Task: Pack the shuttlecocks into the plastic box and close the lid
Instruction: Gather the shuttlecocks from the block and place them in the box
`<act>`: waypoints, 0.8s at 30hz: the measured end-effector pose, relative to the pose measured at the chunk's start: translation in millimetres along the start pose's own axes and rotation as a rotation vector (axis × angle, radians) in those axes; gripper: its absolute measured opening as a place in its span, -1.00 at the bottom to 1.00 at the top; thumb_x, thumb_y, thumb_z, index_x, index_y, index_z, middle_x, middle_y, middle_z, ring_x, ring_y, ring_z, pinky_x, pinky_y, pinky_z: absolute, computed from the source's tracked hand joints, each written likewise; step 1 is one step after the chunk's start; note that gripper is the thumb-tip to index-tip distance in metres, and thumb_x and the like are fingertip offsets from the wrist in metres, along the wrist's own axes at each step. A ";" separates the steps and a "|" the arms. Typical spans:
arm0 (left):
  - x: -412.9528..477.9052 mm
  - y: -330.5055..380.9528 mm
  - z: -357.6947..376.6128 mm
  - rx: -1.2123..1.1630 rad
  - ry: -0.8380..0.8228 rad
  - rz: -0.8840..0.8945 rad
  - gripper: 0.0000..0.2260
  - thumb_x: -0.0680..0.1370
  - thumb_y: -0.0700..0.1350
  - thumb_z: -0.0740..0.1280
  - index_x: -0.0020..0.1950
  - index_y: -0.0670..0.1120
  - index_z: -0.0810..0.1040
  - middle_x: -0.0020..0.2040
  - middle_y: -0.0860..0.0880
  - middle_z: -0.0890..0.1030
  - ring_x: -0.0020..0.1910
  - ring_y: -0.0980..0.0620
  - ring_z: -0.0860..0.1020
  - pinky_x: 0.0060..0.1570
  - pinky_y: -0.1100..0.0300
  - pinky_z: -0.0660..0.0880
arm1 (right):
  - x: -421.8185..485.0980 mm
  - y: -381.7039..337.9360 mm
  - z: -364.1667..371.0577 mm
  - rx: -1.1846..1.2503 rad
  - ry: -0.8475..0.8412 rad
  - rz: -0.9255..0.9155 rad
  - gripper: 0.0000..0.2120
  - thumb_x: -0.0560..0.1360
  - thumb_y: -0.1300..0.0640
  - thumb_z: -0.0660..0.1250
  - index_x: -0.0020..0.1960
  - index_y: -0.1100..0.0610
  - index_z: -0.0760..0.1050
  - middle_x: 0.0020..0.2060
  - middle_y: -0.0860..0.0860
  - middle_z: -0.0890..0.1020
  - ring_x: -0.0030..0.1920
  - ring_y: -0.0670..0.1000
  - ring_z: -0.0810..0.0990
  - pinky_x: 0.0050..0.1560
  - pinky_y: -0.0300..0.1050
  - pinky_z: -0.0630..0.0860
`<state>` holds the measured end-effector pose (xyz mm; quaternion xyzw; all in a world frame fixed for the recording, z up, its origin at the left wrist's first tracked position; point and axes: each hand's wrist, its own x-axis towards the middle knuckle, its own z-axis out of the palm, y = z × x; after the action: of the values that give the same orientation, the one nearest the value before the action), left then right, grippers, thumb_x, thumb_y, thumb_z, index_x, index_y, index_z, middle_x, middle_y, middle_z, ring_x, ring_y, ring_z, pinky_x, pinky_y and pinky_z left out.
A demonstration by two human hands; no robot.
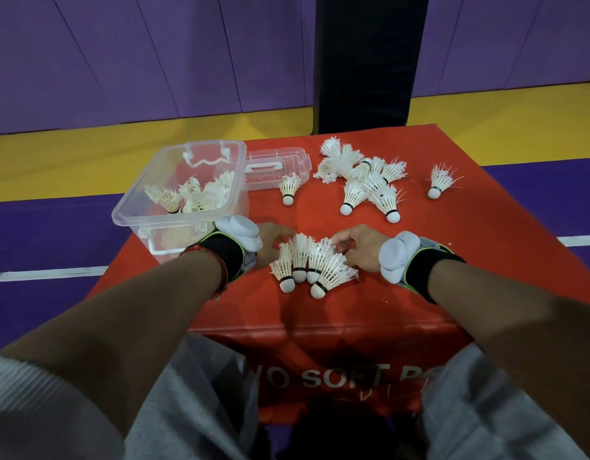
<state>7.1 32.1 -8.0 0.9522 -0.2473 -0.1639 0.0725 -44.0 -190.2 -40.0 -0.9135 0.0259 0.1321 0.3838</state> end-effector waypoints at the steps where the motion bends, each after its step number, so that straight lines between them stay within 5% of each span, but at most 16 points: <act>1: 0.1 -1.9 1.0 -0.039 0.009 0.010 -0.48 0.53 -0.26 0.30 0.46 0.05 0.35 0.33 -0.03 0.50 0.28 -0.05 0.50 0.30 0.02 0.44 | 0.4 -0.1 0.2 0.000 0.001 0.000 -0.53 0.50 0.47 0.20 0.33 0.15 0.51 0.18 0.15 0.60 0.14 0.06 0.58 0.06 -0.19 0.51; 11: 1.1 -17.8 8.2 -0.141 0.022 -0.040 -0.61 0.39 -0.20 0.49 0.18 0.04 0.56 0.01 0.08 0.59 -0.10 0.05 0.55 -0.14 0.25 0.46 | -0.1 3.4 3.8 0.039 -0.062 -0.006 -0.46 0.46 0.53 0.12 0.30 0.13 0.53 0.07 0.07 0.58 0.02 -0.04 0.54 -0.08 -0.26 0.51; 15: 0.2 -18.4 15.0 -0.146 0.024 -0.018 -0.65 0.43 -0.19 0.44 0.19 0.02 0.57 0.01 0.07 0.59 -0.10 0.05 0.54 -0.12 0.26 0.45 | 2.1 7.4 7.0 0.023 -0.076 -0.012 -0.49 0.45 0.53 0.15 0.24 0.13 0.56 0.01 0.06 0.58 -0.05 -0.03 0.53 -0.20 -0.31 0.48; 21: -0.6 -20.2 26.8 -0.151 0.050 0.003 -0.73 0.44 -0.18 0.41 0.13 -0.01 0.62 0.03 0.02 0.64 0.00 -0.01 0.61 -0.05 0.22 0.52 | 4.9 12.7 11.4 -0.017 -0.061 -0.030 -0.56 0.41 0.51 0.24 0.14 0.12 0.62 0.00 0.04 0.61 0.02 0.02 0.59 0.04 -0.11 0.58; 24: -0.8 -21.4 24.4 -0.127 0.037 -0.014 -0.73 0.45 -0.14 0.43 0.14 0.03 0.62 0.03 0.07 0.64 -0.05 0.02 0.60 -0.05 0.21 0.53 | 5.1 13.0 11.2 -0.069 -0.066 -0.006 -0.57 0.41 0.47 0.26 0.14 0.09 0.62 -0.01 0.02 0.63 -0.06 -0.01 0.59 0.01 -0.14 0.59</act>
<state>7.5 49.7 -35.4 0.9503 -0.2282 -0.1621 0.1359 -43.6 -191.2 -57.9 -0.9215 0.0060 0.1618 0.3531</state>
